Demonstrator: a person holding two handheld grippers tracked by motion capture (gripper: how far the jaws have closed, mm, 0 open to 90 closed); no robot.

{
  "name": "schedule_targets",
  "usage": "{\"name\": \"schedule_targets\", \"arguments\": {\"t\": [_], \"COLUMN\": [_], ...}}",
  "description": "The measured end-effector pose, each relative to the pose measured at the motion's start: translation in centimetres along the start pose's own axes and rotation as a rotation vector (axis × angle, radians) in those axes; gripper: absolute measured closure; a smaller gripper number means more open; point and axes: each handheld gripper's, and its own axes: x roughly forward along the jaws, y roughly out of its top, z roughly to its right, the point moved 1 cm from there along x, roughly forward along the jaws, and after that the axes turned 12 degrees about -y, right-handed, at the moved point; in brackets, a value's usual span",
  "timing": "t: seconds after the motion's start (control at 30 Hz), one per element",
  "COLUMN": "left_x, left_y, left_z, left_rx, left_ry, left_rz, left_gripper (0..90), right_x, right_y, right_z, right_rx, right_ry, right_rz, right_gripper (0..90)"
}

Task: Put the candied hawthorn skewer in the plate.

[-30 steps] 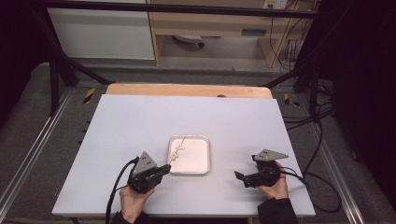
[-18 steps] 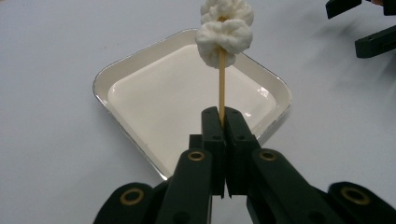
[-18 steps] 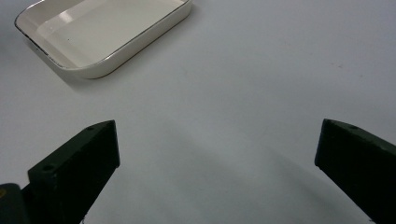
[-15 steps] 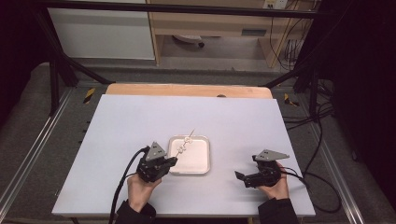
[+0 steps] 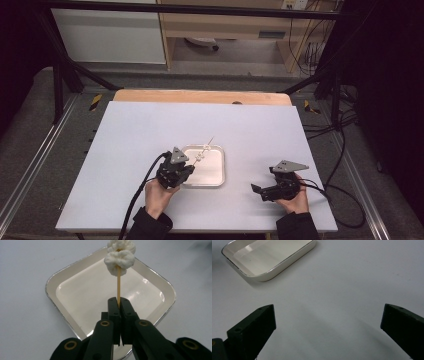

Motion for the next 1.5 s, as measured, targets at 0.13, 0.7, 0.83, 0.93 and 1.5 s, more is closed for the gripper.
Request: {"name": "schedule_targets", "arguments": {"t": [0.13,0.7,0.83,0.93,1.5], "left_x": [0.9,2.4,2.2,1.7,-4.6], "left_y": [-0.1,-0.7,-0.7,-0.9,-3.7], "left_z": [0.1,0.2,0.1,0.0,-1.6], "left_rx": [-0.007,-0.056,-0.054,-0.051,-0.002], "left_ry": [0.01,0.054,0.059,0.042,-0.028], "left_rz": [-0.038,-0.153,-0.15,-0.128,0.097], "left_gripper": [88.0,87.3,84.1,78.3,29.3], "right_x": [0.1,0.3,0.3,0.2,0.1], "right_y": [0.0,-0.1,-0.1,-0.1,-0.1], "right_z": [0.0,-0.1,-0.1,-0.1,0.0], "right_rx": [0.004,0.0,0.0,0.002,0.02], "right_ry": [0.003,0.007,0.006,0.006,0.006], "right_rz": [0.0,-0.014,-0.013,-0.012,-0.012], "right_gripper": [0.6,0.6,0.6,0.6,0.6]}}
